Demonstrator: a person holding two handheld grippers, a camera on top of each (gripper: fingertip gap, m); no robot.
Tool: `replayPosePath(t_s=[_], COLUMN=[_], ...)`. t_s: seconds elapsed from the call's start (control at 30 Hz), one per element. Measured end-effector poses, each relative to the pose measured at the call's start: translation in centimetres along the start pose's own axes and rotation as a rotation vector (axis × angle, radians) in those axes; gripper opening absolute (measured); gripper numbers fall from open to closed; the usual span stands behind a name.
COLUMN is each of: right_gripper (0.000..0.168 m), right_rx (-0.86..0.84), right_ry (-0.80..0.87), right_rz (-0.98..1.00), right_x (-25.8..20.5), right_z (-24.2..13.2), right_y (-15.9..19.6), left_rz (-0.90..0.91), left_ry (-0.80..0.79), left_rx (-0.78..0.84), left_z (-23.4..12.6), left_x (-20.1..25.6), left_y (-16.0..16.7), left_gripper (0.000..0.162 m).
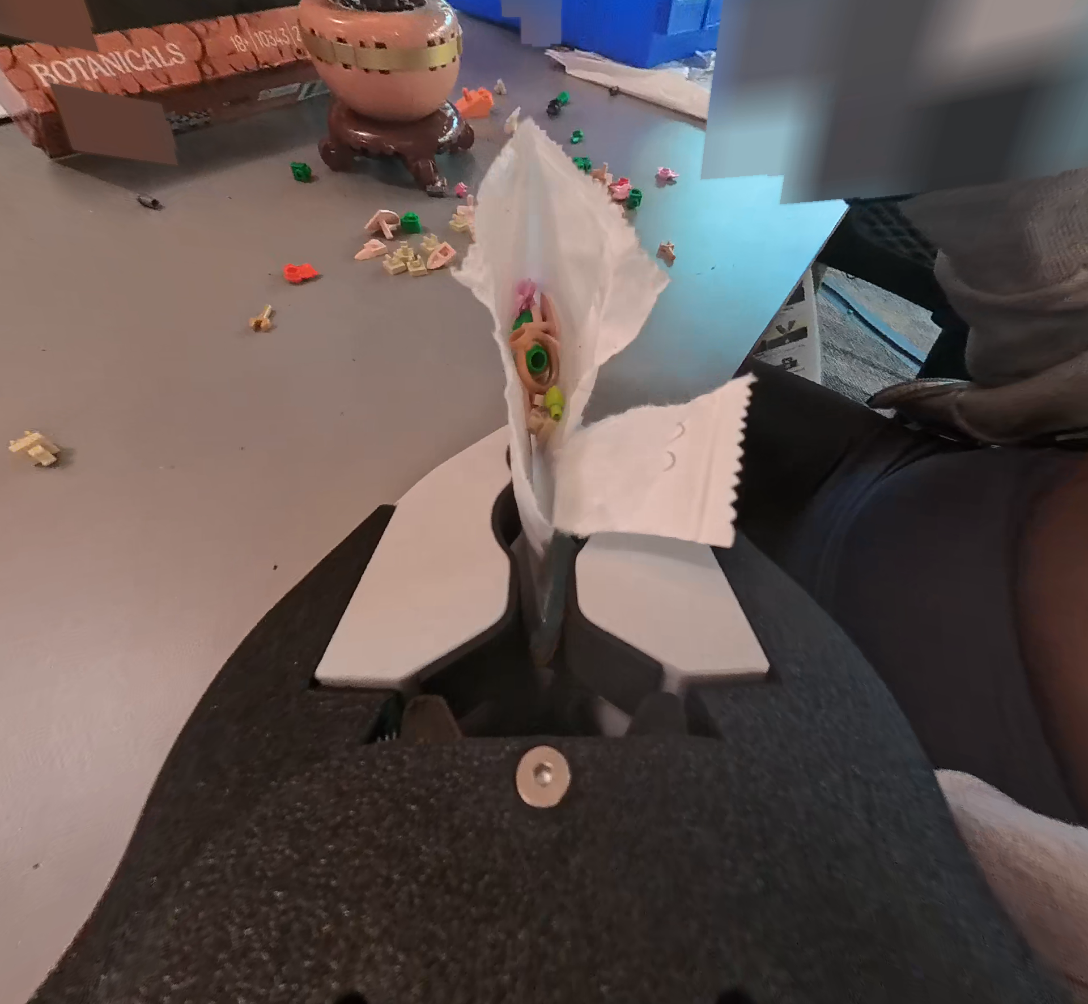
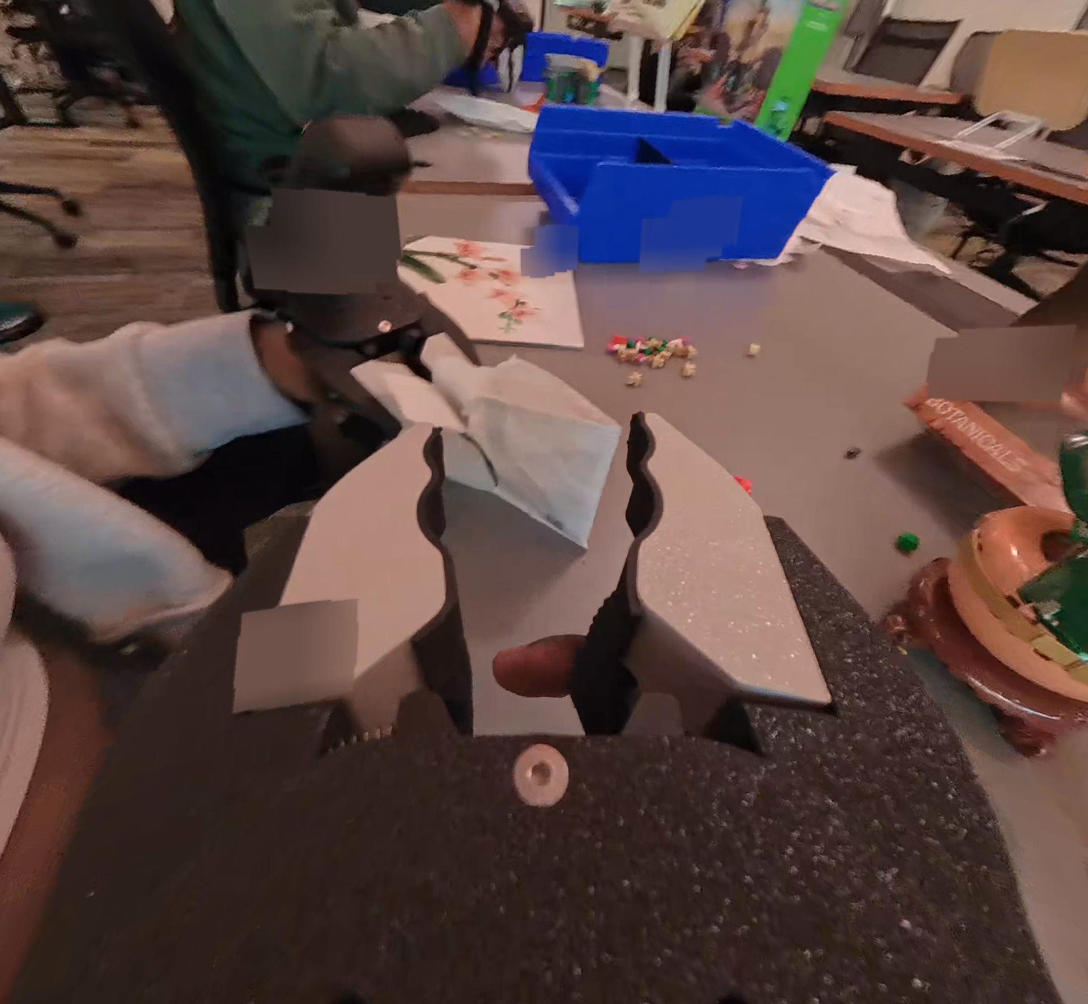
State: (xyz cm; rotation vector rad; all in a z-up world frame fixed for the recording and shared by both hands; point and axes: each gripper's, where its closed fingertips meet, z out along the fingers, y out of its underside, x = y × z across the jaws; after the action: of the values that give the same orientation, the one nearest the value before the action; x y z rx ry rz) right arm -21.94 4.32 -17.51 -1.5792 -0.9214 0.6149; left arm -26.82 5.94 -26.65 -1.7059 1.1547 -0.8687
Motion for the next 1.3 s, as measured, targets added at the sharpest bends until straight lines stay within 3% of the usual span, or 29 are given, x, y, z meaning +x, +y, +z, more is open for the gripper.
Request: replayPosePath(t_s=[0.37,0.9,1.13,1.3], right_gripper=[0.054,0.048,0.035,0.027], right_rx=[-0.159,-0.193,-0.198,-0.171], right_ry=[-0.008,-0.066,-0.049,-0.075], right_rz=[0.055,0.021,0.012,0.006], right_x=[2.1,1.3,1.4,1.1], right_z=[0.4,0.7,1.2,0.8], right_y=[5.1,6.5,6.7,6.6], left_rz=[0.056,0.223,0.155,0.219], left_ry=[0.243,0.192,0.205,0.143], left_rx=[-0.189,-0.249,-0.218,-0.165], left_z=[1.2,3.2,3.3,3.2], left_x=[1.7,2.3,2.2,2.3], left_y=[-0.4,-0.2,-0.5,-0.9], left_gripper=[0.006,0.009,0.008,0.010])
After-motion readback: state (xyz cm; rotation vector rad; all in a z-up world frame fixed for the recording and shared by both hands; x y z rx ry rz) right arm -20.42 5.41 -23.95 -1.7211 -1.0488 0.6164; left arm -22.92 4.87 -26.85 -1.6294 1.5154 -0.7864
